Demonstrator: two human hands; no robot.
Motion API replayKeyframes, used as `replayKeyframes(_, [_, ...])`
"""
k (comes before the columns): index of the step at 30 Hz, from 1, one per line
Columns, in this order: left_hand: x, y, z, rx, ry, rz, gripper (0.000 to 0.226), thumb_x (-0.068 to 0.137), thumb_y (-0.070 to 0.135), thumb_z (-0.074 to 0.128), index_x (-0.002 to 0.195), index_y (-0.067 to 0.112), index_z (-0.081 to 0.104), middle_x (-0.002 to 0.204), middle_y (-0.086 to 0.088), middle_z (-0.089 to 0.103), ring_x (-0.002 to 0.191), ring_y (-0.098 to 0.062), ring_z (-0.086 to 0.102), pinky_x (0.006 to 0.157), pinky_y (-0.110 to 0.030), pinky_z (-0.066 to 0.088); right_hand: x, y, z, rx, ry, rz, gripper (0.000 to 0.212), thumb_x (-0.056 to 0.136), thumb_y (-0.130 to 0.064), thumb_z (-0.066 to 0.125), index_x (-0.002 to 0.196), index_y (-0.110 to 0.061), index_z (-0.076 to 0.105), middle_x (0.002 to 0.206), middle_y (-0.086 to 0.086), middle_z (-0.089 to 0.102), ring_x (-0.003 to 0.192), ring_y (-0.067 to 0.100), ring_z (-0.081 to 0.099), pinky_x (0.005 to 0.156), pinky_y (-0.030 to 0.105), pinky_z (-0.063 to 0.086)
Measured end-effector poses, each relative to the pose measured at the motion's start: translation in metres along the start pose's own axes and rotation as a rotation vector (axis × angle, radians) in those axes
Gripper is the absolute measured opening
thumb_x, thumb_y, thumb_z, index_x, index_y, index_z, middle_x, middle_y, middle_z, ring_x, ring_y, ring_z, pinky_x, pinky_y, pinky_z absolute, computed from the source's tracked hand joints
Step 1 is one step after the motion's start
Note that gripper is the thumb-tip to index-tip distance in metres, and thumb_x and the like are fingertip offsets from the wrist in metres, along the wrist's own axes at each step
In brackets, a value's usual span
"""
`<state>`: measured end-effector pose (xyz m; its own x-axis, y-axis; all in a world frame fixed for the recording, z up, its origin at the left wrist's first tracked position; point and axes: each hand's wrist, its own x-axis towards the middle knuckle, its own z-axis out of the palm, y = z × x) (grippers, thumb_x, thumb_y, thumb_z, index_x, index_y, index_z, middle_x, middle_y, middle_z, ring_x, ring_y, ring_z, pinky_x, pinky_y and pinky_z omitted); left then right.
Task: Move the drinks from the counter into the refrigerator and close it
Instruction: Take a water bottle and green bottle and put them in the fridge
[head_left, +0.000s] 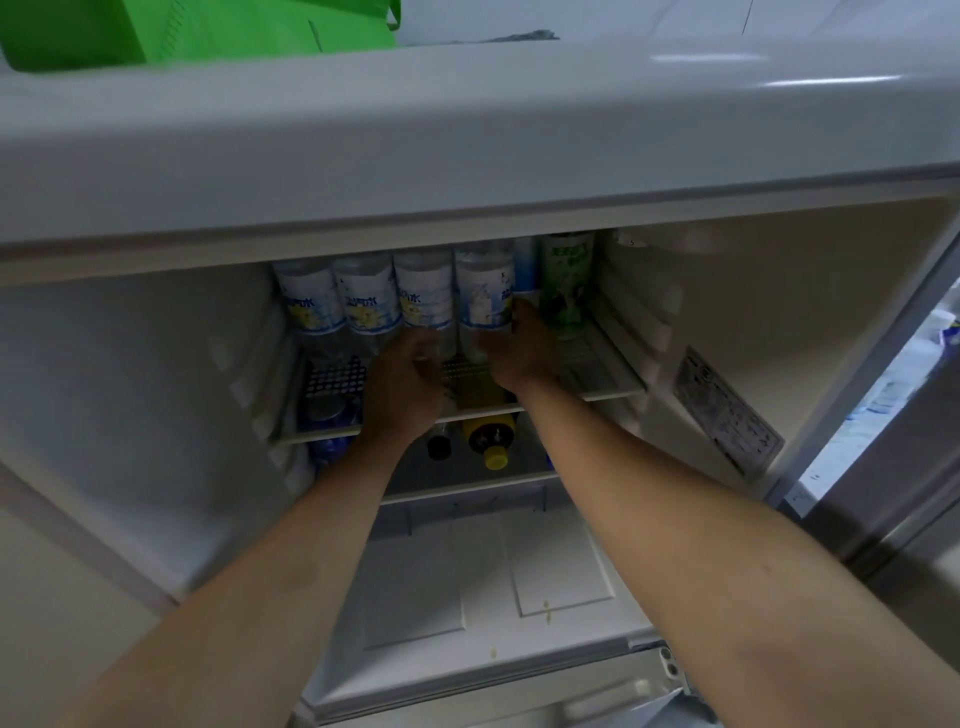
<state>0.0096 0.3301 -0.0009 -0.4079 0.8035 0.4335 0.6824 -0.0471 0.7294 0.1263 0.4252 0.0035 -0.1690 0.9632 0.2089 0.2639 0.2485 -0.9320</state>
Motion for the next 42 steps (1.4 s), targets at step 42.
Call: replayKeyframes(42, [-0.385, 0.094, 0.131, -0.510, -0.496, -0.007, 0.028, 0.093, 0.002, 0.058, 0.115, 0.020, 0.054, 0.091, 0.006, 0.060, 0.077, -0.002, 0.058, 0.069, -0.006, 0.045, -0.497, 0.172, -0.248, 0.112, 0.774, 0.595, 0.007, 0.089, -0.024, 0.069, 0.084, -0.022, 0.073, 0.075, -0.003, 0.071, 0.074, 0.017, 0.070, 0.066, 0.034, 0.056])
